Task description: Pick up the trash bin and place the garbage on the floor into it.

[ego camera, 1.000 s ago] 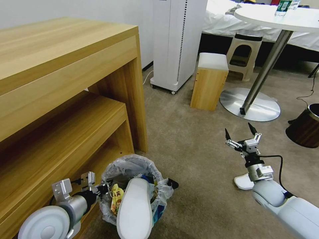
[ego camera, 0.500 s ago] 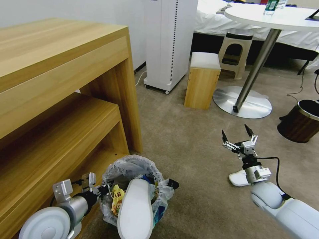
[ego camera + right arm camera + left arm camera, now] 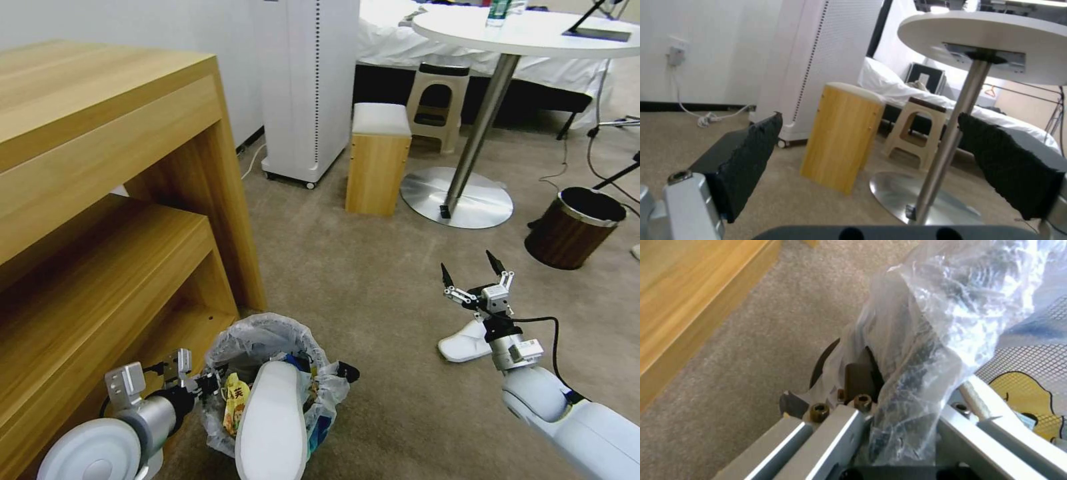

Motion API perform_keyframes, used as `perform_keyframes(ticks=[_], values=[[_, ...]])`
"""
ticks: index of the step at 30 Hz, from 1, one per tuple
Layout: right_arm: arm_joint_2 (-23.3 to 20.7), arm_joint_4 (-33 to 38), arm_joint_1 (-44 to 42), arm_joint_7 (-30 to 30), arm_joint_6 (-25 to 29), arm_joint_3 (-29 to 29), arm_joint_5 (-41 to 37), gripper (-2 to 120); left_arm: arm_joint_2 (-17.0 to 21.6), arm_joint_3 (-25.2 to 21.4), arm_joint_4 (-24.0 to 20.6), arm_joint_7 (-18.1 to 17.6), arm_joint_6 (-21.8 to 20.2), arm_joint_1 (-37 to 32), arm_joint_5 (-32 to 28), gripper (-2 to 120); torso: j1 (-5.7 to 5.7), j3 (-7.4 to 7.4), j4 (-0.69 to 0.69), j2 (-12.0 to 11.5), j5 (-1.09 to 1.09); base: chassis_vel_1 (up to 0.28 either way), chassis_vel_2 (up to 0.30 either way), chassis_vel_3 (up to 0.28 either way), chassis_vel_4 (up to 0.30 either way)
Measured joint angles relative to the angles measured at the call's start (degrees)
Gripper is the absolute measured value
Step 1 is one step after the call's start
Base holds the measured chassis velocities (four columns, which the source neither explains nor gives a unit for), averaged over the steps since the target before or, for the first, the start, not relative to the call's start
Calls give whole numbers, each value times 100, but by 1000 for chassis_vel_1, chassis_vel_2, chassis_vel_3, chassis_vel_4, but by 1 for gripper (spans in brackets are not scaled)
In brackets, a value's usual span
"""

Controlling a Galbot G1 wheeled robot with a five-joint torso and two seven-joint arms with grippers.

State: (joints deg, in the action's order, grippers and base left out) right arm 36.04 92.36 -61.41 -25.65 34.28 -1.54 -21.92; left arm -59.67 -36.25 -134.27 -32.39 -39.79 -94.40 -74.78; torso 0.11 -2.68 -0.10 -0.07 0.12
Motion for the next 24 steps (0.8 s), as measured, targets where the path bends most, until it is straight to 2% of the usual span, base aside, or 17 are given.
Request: perform_keyframes(ticks=[14,24], values=[[70,-83,31,248,148,28,128,100,-19,0,0,16,0,-4,17,0,0,0,-1,0,0,-45,-41,-42,-42],[188,-237,89,604,475,90,609,100,-41,11,0,25,0,-4,19,0,0,0,0,0,0,-51,-56,-55,-51]])
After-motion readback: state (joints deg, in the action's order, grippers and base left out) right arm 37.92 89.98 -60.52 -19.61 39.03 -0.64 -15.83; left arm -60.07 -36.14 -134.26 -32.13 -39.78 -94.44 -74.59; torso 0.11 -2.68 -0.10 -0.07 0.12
